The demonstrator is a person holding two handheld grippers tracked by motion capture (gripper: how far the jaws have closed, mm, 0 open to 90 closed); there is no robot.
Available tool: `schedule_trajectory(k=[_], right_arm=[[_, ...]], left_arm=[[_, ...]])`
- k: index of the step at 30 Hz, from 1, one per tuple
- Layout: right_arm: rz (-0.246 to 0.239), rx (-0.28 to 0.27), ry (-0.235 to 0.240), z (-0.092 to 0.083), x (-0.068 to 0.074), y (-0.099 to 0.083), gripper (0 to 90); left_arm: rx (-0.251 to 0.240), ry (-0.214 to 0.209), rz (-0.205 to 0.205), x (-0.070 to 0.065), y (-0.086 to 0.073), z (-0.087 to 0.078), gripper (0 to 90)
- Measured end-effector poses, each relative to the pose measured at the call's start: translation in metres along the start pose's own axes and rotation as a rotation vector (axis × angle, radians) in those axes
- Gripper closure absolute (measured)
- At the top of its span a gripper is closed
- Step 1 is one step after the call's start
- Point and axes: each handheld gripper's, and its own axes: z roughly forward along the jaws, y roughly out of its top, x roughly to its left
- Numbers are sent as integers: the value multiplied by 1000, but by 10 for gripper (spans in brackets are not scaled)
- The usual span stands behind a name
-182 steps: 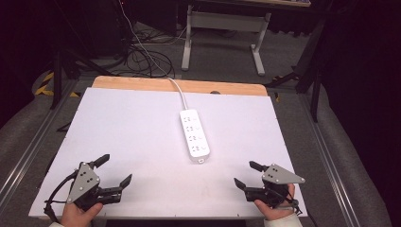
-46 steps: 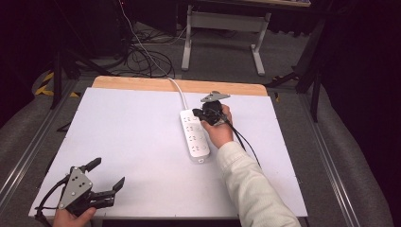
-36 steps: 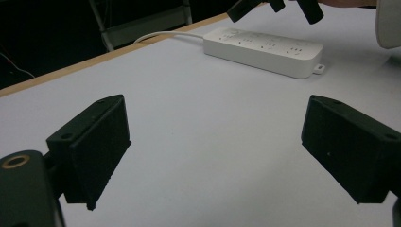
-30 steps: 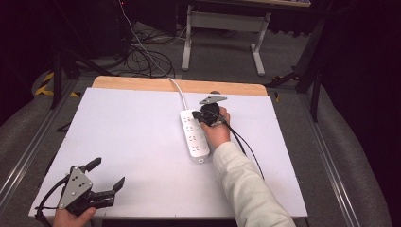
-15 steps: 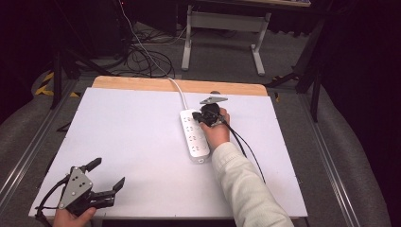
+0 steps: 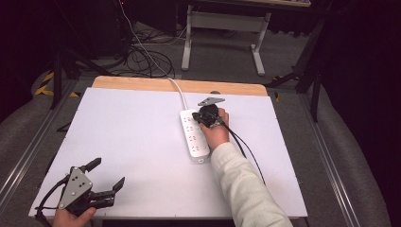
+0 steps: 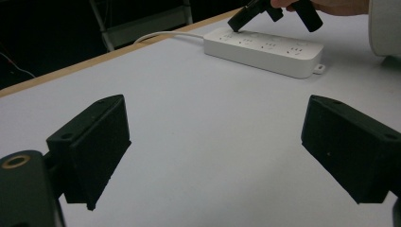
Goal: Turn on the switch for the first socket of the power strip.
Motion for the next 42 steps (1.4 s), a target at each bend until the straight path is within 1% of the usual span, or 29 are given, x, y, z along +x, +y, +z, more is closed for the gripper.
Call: schedule_trajectory(k=[1, 3, 5, 10, 15, 19, 22, 26, 28, 32, 35, 36, 38, 39, 42], right_arm=[[-1, 1, 0, 0, 0, 0, 900], [0, 0, 0, 0, 0, 0, 900], [4, -2, -3, 0, 0, -1, 900], [-10, 2, -12, 0, 2, -1, 900], [-7, 1, -15, 1, 2, -1, 900], [0, -1, -12, 1, 2, -2, 900], [20, -4, -2, 1, 0, -2, 900], [18, -4, -9, 1, 1, -3, 900], [25, -9, -7, 1, 1, -3, 900], [37, -14, 6, 1, -1, -5, 900], [38, -13, 6, 1, -1, -5, 900], [27, -10, -2, 1, 0, -4, 900], [26, -6, -6, 1, 0, -4, 900], [34, -3, -6, 1, 0, -4, 900], [29, 0, -12, 1, 1, -4, 900]], left_arm=[[1, 6, 6, 0, 0, 0, 94], [1, 15, 1, 1, 0, 0, 95], [2, 11, -2, 2, 0, 0, 95], [-1, 7, -2, 1, 0, 0, 95], [-4, 5, -12, 1, 0, -1, 95], [-4, 4, -13, 1, 0, -1, 95], [-4, 4, -12, 1, 0, -1, 95], [-4, 5, -11, 1, 0, -1, 95], [-3, 3, -11, 1, 0, -1, 95], [-4, 4, -10, 1, 0, -1, 95], [-3, 3, -11, 1, 0, -1, 95], [-3, 3, -11, 1, 0, -1, 95], [-5, 5, -10, 0, 1, -1, 95], [-5, 5, -12, 0, 0, -1, 95], [-6, 7, -9, 0, 1, -1, 95]])
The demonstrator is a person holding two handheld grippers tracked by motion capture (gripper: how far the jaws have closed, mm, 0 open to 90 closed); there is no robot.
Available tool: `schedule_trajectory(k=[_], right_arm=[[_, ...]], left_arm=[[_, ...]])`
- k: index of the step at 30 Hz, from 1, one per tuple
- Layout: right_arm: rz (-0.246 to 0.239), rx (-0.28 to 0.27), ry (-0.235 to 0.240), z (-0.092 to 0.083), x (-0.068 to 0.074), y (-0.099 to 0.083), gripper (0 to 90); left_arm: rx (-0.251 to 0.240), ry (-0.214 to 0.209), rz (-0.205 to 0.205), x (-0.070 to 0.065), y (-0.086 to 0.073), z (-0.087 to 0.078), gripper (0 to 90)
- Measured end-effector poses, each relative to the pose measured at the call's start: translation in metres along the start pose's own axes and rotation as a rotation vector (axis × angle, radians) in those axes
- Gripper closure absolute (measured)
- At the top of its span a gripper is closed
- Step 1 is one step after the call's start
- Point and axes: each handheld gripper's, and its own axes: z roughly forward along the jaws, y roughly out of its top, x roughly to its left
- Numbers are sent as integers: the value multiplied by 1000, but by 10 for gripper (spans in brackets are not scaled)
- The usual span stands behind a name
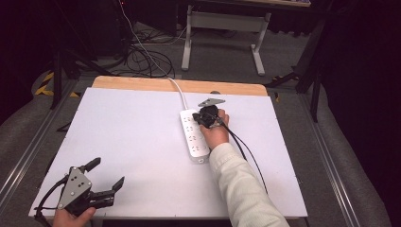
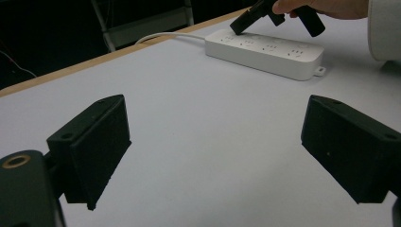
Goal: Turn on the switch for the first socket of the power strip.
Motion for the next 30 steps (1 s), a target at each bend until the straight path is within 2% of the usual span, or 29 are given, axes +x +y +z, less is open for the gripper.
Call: schedule_trajectory(k=[16, 23, 30], right_arm=[[5, 1, -6, -1, 0, -1, 900], [-6, 3, -20, 0, 2, -1, 900], [7, 6, -29, 0, 3, -1, 900]], left_arm=[[5, -7, 9, 0, 1, 2, 95], [6, -15, 8, 0, 1, 4, 95], [5, -22, 14, 0, 2, 6, 95]])
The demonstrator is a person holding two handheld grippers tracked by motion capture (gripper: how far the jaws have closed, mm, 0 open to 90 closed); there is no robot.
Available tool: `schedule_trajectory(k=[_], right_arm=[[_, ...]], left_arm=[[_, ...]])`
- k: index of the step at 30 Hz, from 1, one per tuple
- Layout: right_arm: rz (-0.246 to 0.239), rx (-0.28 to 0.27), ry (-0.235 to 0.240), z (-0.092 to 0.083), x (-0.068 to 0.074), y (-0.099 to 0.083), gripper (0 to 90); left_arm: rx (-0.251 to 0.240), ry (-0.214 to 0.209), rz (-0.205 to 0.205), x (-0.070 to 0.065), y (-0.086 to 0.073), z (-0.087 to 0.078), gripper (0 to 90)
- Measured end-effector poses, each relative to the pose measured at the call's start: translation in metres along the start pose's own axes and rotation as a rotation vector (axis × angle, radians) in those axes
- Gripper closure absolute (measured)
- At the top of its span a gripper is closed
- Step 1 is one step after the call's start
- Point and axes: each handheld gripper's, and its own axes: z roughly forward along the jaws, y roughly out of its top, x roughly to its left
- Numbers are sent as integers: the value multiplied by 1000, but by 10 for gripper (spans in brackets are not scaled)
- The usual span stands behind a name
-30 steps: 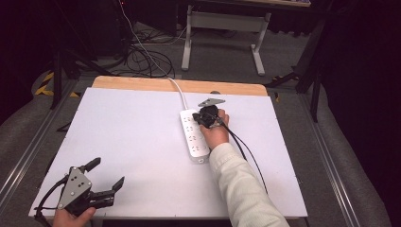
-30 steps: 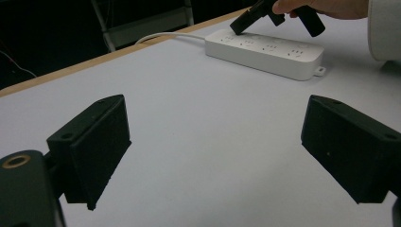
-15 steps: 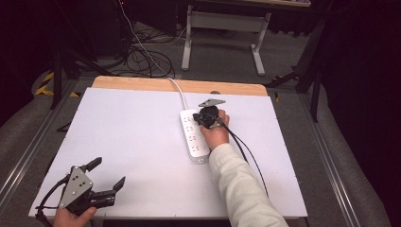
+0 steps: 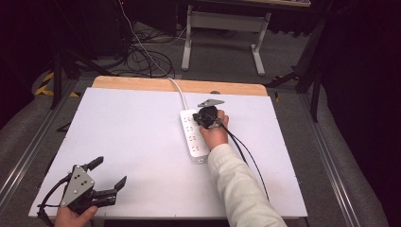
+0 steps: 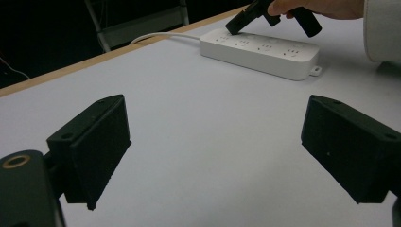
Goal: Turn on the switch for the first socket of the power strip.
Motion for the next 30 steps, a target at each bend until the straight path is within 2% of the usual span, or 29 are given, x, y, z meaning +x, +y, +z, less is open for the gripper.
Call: schedule_trajectory(k=[7, 13, 14, 18, 26, 30], right_arm=[[-10, -6, -10, 0, 1, -1, 900], [31, -32, 16, -4, -1, 0, 900], [38, -60, 14, -8, -2, 3, 900], [38, -92, 30, -18, -1, 9, 900], [4, -115, 61, -42, 7, 19, 900], [-6, -118, 70, -48, 7, 21, 900]], left_arm=[[-1, -3, -5, 0, 0, 0, 94], [-1, -4, -12, 1, 0, 0, 94], [-3, -5, -14, 1, 0, 1, 95], [-2, -8, -10, 2, 0, 1, 95], [-3, -7, -6, 0, 1, 2, 94], [-1, -8, -10, 1, 1, 2, 95]])
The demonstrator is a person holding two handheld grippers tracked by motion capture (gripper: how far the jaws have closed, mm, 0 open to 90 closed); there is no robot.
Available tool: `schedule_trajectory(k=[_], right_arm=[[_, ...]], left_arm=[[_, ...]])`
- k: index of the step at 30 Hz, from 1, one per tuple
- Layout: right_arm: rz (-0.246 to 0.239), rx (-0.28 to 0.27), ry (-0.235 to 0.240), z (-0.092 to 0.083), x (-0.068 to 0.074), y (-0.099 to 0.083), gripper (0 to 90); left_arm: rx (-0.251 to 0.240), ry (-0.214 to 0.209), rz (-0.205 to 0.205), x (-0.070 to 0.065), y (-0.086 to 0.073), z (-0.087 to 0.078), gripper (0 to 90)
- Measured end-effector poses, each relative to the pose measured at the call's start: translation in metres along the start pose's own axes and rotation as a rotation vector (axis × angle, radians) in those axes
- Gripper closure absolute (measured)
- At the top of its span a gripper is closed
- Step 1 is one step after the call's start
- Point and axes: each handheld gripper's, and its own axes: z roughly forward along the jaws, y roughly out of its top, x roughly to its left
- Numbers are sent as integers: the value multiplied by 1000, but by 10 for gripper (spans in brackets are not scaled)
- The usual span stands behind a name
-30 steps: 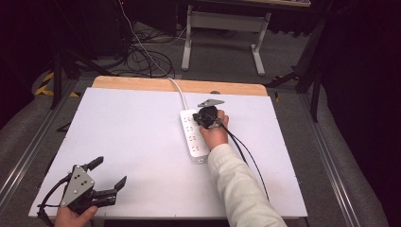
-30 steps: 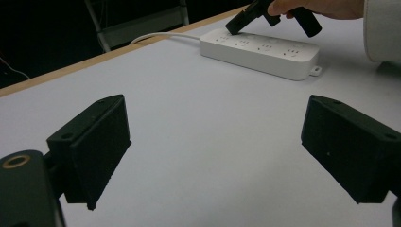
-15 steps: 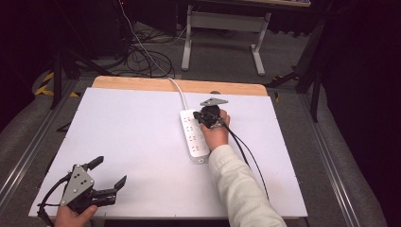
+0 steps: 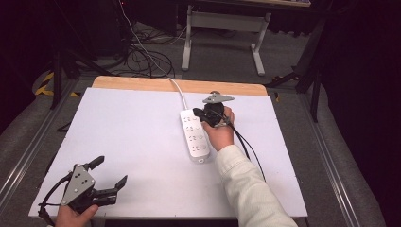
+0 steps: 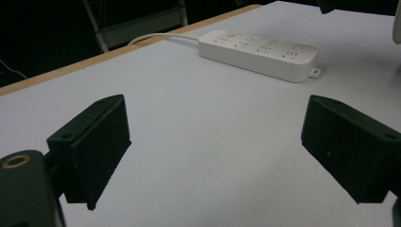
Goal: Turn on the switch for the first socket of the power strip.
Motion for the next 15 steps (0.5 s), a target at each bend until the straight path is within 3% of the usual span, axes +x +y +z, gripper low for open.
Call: schedule_trajectory(k=[6, 7, 11, 15], right_arm=[[3, -22, 14, -8, 0, 4, 900], [5, -27, 26, -12, 1, 5, 800], [-3, -37, 21, -20, 3, 7, 735], [-19, -49, 31, -35, 8, 11, 609]], left_arm=[[2, 2, 0, 0, 0, 0, 95], [-1, 1, -6, 0, 0, 0, 95], [0, 2, -6, 0, 0, 0, 94], [2, 4, 0, 0, 0, 0, 94]])
